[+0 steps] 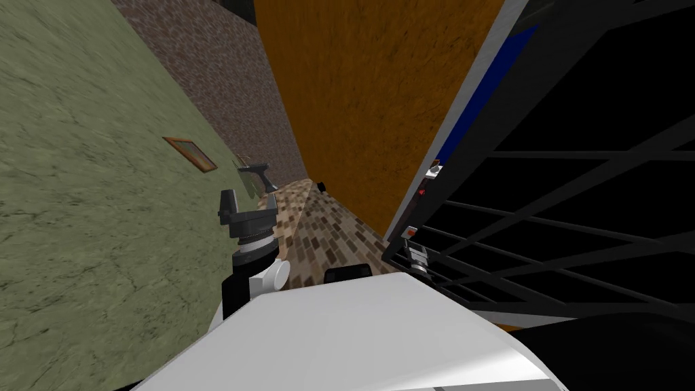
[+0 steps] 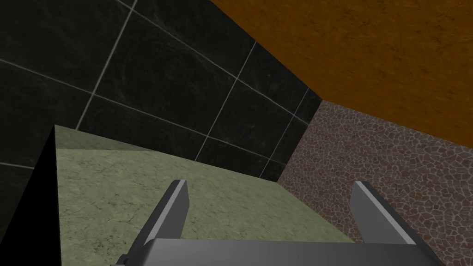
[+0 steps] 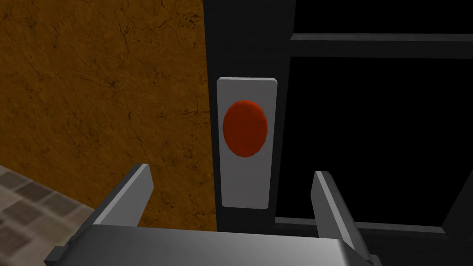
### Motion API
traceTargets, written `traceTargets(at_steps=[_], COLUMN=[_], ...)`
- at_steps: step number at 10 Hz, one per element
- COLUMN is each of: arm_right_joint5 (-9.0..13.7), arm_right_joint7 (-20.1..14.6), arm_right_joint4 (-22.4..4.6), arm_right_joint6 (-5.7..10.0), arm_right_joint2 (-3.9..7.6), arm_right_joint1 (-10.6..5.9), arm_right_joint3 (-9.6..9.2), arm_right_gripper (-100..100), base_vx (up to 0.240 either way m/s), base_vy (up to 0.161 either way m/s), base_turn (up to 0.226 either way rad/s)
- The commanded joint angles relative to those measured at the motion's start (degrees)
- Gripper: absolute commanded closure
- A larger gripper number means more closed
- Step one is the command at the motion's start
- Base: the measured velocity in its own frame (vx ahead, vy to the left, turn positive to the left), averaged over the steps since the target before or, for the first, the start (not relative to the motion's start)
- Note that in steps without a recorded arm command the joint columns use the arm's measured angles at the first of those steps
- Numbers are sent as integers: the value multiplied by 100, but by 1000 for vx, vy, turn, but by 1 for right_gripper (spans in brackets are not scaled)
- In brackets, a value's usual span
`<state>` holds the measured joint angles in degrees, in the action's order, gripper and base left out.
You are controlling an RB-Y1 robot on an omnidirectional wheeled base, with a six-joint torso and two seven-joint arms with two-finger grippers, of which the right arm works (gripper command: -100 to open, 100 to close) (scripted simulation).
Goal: Pull the door open
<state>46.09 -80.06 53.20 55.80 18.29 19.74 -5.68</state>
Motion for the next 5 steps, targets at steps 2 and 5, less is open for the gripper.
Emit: traceTargets(at_steps=[2, 5], arm_right_joint5=[-68, -79], arm_right_joint7=[-238, -264], arm_right_joint4=[-301, -350], arm_right_joint6=[43, 64], arm_right_joint2=[142, 152], arm_right_joint1=[-194, -219], arm_right_joint3=[-34, -41], arm_right_gripper=[-100, 100], base_vx=[206, 106], base_vy=[-113, -51], base_turn=[-71, -19])
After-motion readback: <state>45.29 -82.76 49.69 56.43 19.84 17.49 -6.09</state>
